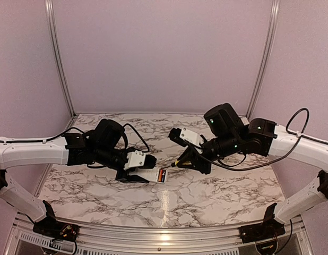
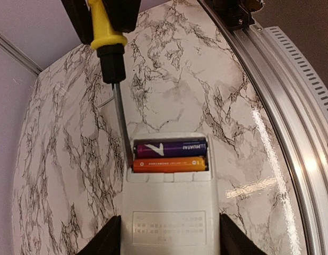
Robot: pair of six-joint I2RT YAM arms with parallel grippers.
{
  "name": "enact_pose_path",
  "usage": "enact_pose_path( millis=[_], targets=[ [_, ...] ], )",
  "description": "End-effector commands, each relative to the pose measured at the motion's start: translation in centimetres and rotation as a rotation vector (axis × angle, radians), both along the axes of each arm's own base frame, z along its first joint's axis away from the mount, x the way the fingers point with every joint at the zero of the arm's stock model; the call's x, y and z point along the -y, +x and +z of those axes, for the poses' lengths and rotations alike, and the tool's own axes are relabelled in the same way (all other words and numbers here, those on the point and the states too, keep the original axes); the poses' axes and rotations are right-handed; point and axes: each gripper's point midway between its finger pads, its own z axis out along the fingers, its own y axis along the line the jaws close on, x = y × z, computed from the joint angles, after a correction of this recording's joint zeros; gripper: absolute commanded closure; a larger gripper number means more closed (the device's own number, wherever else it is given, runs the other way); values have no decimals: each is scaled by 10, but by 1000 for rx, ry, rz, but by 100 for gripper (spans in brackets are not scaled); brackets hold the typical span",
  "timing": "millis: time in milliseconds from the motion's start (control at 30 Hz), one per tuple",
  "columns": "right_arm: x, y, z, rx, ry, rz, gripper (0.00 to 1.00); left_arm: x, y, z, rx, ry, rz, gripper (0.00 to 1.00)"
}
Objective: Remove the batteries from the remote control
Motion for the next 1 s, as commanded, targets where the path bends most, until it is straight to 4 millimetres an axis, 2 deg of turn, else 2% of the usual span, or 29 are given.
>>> enact_pose_path(
  millis=[0, 233, 500, 700, 867, 967],
  targets=[
    [10, -6, -2, 1, -19, -13, 100, 5, -4, 23, 32, -85, -24, 100],
    [5, -3, -4, -1, -14, -8, 100, 8, -4, 22, 29, -88, -30, 100],
    [-6, 2, 12, 22, 43, -8, 100, 10, -4, 20, 17, -87, -33, 100],
    [-7, 1, 9, 13, 43, -4, 100, 11, -5, 18, 11, -87, -36, 100],
    [-9, 1, 16, 20, 72, -3, 100, 11, -5, 14, 5, -79, -38, 100],
    [-9, 1, 14, 14, 71, -5, 100, 12, -4, 15, 6, -84, -38, 100]
  ],
)
